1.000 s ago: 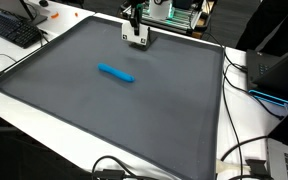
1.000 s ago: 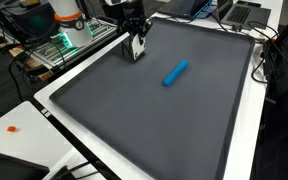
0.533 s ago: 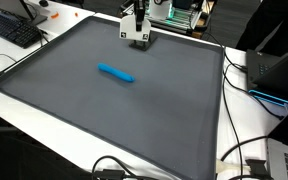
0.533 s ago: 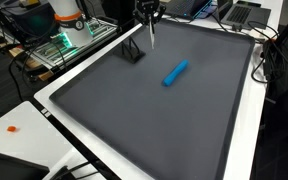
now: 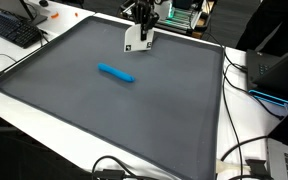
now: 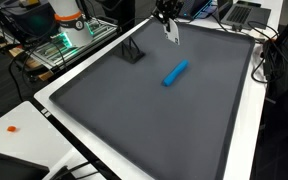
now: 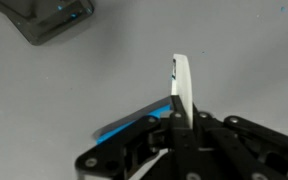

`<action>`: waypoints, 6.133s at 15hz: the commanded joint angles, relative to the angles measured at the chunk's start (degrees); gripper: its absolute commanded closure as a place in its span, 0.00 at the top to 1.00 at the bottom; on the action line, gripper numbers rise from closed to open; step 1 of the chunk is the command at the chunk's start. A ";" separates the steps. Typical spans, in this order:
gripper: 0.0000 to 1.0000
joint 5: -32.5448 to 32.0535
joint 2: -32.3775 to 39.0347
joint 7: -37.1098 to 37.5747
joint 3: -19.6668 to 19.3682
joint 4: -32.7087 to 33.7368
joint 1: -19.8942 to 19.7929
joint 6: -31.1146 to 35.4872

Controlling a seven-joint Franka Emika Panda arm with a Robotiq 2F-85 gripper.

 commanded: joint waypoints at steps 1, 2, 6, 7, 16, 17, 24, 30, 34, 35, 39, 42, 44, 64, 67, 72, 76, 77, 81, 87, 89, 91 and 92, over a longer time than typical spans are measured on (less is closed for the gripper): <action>0.01 -0.84 6.01 -10.40 -0.61 5.54 1.24 -0.84; 0.01 -1.16 7.28 -13.37 -0.79 6.76 1.48 -0.98; 0.04 0.47 7.99 -16.65 -1.71 7.43 2.33 -0.32; 0.04 0.51 8.85 -17.54 -1.84 8.20 2.38 -0.41; 0.01 1.99 11.06 -24.14 -0.95 11.43 2.07 -2.95; 0.01 1.59 11.52 -26.56 -0.90 12.37 2.07 -3.43; 0.01 -0.56 17.19 -40.44 -1.69 22.52 1.55 -16.88; 0.01 -3.53 22.17 -37.87 -4.14 27.82 2.23 -18.58; 0.01 -4.25 24.56 -36.62 -5.39 29.11 2.68 -17.74; 0.01 -4.29 24.93 -36.41 -5.56 29.39 2.73 -17.68; 0.01 -6.17 26.40 -33.77 -6.81 30.50 3.78 -17.57; 0.01 -6.85 27.23 -31.93 -7.22 30.68 4.52 -17.23; 0.01 -7.35 27.70 -30.66 -7.60 30.51 4.98 -16.42; 0.01 -3.51 29.62 -34.13 -5.74 31.27 3.64 -19.13; 0.01 -1.46 29.67 -35.58 -4.76 32.00 3.10 -20.28; 0.01 0.55 29.30 -36.86 -4.22 32.84 2.66 -21.89; 0.01 1.30 28.48 -36.75 -4.09 33.26 3.02 -22.74; 0.01 0.82 28.29 -36.55 -4.32 33.57 3.13 -22.93; 0.01 0.00 27.11 -36.35 -5.27 34.54 2.74 -23.11; 0.01 -0.60 26.23 -36.20 -6.76 34.86 1.64 -23.55; 0.01 -0.72 26.41 -36.11 -7.04 34.84 1.34 -23.82; 0.01 -0.88 26.71 -36.02 -7.30 34.81 1.18 -24.14; 0.01 -0.90 26.82 -36.03 -7.38 34.77 1.12 -24.28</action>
